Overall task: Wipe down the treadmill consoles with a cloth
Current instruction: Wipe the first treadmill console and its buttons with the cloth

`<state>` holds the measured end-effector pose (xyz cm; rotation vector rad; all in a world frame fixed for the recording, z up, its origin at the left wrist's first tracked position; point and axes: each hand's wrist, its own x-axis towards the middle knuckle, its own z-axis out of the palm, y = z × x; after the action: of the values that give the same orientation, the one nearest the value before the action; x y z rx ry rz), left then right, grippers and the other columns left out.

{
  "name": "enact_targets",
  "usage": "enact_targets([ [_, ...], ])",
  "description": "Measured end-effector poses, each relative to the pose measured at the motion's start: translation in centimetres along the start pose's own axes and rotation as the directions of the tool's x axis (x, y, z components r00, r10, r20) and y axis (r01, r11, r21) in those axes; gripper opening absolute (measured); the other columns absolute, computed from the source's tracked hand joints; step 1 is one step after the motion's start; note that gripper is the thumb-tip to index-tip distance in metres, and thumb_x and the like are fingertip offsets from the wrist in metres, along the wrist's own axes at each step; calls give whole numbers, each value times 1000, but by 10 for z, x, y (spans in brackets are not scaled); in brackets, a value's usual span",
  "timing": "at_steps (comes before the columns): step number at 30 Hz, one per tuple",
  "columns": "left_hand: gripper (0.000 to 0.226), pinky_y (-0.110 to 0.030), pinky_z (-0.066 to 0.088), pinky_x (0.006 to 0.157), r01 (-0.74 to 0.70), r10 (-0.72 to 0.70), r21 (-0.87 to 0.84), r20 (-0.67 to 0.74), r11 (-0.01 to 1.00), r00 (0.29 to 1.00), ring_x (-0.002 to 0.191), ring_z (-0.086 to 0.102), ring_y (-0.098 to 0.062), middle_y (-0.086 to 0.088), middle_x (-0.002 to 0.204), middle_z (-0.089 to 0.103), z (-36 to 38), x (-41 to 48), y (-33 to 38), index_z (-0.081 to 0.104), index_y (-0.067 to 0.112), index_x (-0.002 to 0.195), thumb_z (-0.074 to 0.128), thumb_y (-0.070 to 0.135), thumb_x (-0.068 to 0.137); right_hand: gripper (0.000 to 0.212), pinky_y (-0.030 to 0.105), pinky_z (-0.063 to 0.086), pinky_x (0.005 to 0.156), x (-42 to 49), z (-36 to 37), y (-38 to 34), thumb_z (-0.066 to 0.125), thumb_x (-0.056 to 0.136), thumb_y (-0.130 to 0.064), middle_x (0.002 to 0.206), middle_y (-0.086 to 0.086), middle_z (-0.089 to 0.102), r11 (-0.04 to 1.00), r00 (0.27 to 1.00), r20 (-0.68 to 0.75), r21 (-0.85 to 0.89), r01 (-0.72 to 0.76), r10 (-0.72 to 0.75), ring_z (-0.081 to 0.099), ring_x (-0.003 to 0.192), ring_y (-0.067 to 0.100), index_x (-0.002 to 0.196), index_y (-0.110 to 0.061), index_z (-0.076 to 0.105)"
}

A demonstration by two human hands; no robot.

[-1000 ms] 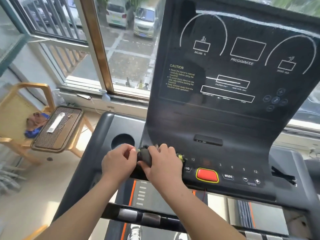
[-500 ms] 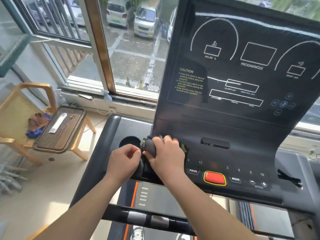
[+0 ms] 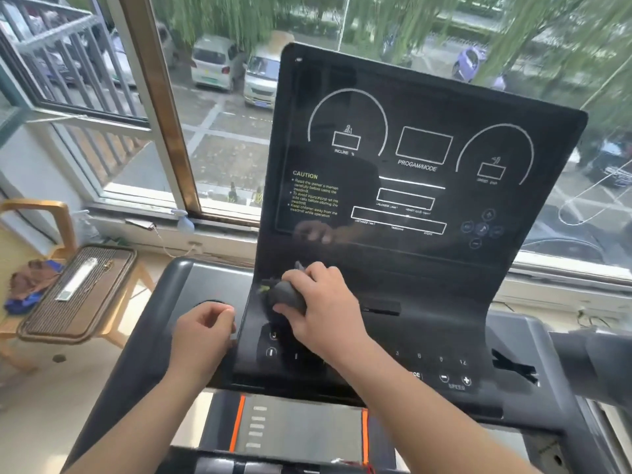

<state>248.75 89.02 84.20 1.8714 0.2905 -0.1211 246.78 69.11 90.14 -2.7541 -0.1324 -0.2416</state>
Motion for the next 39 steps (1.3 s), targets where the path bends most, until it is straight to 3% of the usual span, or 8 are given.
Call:
enact_targets([
  [6, 22, -36, 55, 61, -158, 160, -37, 64, 987, 985, 59, 66, -16, 1, 69, 72, 64, -15, 59, 73, 26, 75, 69, 19, 96, 37, 39, 51, 75, 14, -31, 62, 77, 86, -42, 116, 0, 57, 970, 997, 73, -242, 12, 6, 50, 109, 29, 118, -31, 62],
  [9, 21, -38, 58, 65, -184, 184, -10, 106, 983, 977, 63, 68, -19, 3, 71, 72, 87, -22, 72, 72, 29, 76, 69, 21, 96, 44, 38, 53, 62, -2, -34, 95, 92, 62, -27, 101, 2, 64, 929, 991, 126, -369, 17, 32, 60, 94, 32, 100, -28, 68],
  [12, 21, -40, 60, 67, -187, 185, 6, 124, 982, 975, 66, 69, -19, 3, 71, 72, 106, -27, 77, 73, 25, 76, 68, 18, 96, 56, 38, 54, 59, -25, -43, 136, 93, 48, -17, 98, 3, 68, 899, 987, 73, -427, -97, 141, 62, 87, 33, 100, -26, 73],
  [17, 22, -47, 62, 70, -219, 213, 21, 169, 975, 962, 63, 69, -20, 2, 71, 72, 138, -36, 83, 74, 25, 78, 67, 15, 96, 53, 40, 54, 82, -71, -77, 209, 78, 80, -29, 124, 4, 60, 826, 917, -18, -428, -368, 399, 54, 114, 32, 131, -31, 63],
  [21, 21, -50, 62, 74, -260, 252, 6, 224, 966, 941, 71, 70, -20, 5, 72, 73, 158, -42, 91, 75, 26, 80, 67, 16, 96, 49, 40, 51, 77, -89, -104, 240, 69, 88, -30, 122, 3, 54, 776, 814, -102, -256, -577, 571, 47, 118, 29, 136, -30, 57],
  [26, 20, -50, 62, 78, -259, 252, 0, 243, 966, 937, 74, 71, -20, 6, 73, 73, 166, -41, 98, 76, 24, 81, 67, 17, 97, 37, 38, 46, 67, -77, -115, 234, 83, 80, -30, 101, 4, 57, 869, 796, -446, -76, -490, 410, 51, 95, 35, 114, -23, 68],
  [33, 16, -37, 62, 77, -232, 227, 10, 168, 973, 959, 78, 72, -19, 11, 76, 73, 144, -37, 90, 75, 28, 88, 65, 22, 99, 47, 38, 48, 75, -36, -82, 195, 78, 83, -27, 119, 5, 62, 846, 845, -298, -170, -505, 444, 49, 105, 32, 129, -25, 66],
  [39, 15, -26, 58, 69, -160, 159, 19, 62, 987, 985, 81, 72, -18, 13, 77, 72, 114, -30, 74, 73, 29, 89, 64, 26, 100, 42, 37, 51, 63, -9, -56, 142, 87, 75, -29, 104, 5, 67, 927, 940, -242, -230, -296, 240, 57, 92, 33, 114, -22, 72],
])
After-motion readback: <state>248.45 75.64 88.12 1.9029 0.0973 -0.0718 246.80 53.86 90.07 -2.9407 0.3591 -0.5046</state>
